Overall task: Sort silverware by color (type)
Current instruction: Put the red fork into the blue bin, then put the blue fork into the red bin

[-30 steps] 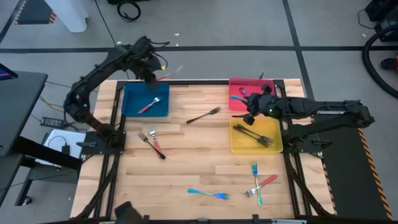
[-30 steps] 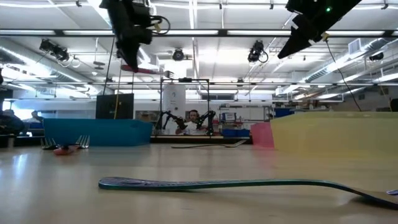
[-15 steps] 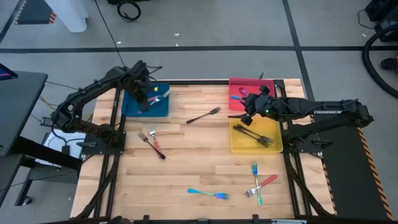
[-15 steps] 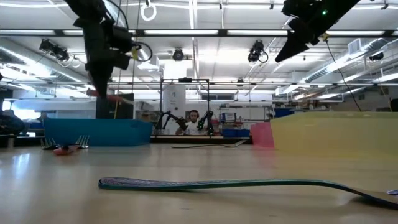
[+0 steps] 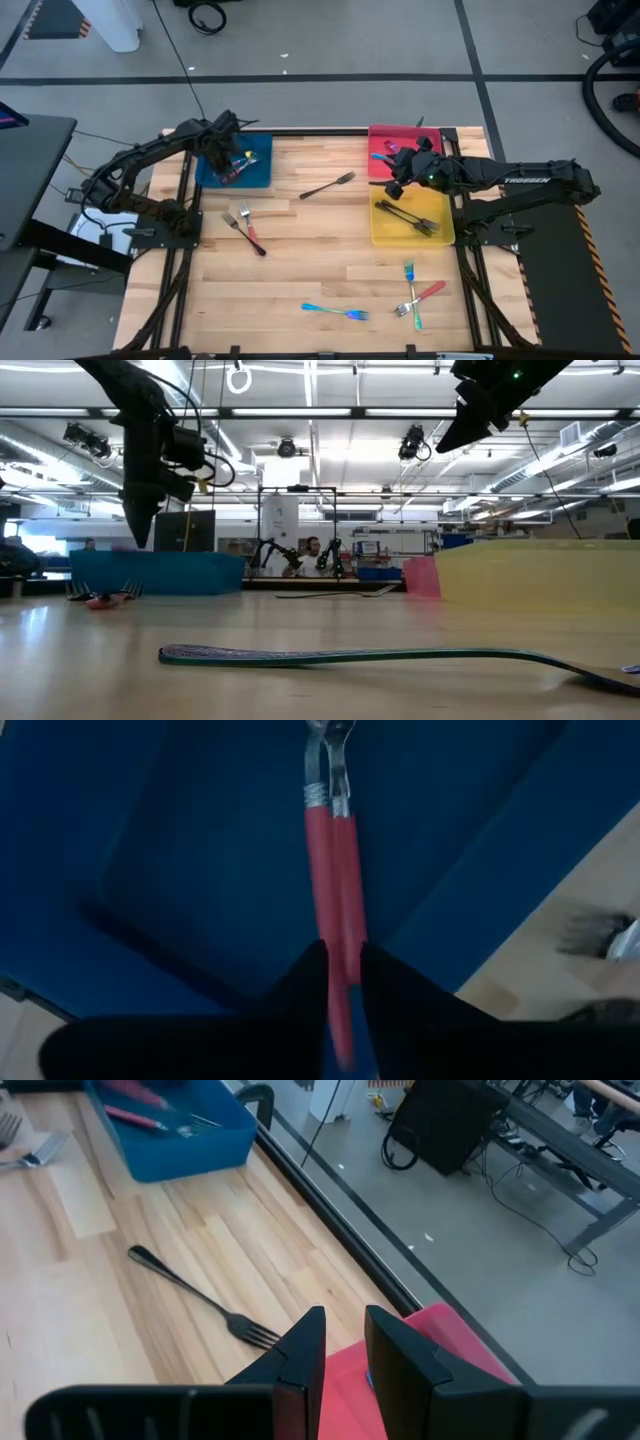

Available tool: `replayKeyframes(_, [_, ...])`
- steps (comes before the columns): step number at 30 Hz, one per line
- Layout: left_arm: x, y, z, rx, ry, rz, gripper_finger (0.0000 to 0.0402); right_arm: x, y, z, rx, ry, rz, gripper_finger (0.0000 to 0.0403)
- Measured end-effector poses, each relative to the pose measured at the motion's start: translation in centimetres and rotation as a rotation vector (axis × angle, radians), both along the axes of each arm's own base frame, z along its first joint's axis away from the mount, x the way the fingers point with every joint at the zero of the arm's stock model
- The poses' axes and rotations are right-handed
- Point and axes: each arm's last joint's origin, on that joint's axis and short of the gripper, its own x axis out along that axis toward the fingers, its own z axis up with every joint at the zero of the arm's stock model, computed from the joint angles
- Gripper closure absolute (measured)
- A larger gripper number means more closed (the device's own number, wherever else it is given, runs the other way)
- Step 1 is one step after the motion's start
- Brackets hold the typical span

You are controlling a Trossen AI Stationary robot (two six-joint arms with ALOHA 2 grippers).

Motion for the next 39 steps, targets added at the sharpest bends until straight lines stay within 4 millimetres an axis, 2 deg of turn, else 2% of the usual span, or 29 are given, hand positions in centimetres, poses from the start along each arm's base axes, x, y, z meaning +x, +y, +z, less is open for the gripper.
replayKeyframes(9, [0.4,0.0,0.0,0.02,-0.024,0.017,0.0298,0.2,0.2,0.0,0.079,-0.055,0.024,0.032])
replayKeyframes(14, [0.6,-0.2,0.0,0.02,-0.036,0.079,0.0293,0.2,0.6,-0.4,0.215,-0.066,0.067,0.032])
replayKeyframes(20, [1.9,-1.1,0.1,0.01,-0.067,0.008,0.0292,0.6,2.1,-1.1,0.388,-0.046,0.2,0.032])
replayKeyframes(25, [3.8,-2.4,0.8,0.022,-0.108,-0.067,0.0292,0.8,3.7,-1.4,0.514,-0.034,0.304,0.032])
replayKeyframes(30, [5.8,-4.0,1.7,0.046,-0.152,-0.148,0.0292,1.2,5.3,-1.8,0.556,-0.008,0.355,0.032])
replayKeyframes(39, [9.4,-8.2,2.3,0.078,-0.281,-0.287,0.0292,3.7,7.9,-4.4,0.555,0.115,0.429,0.032])
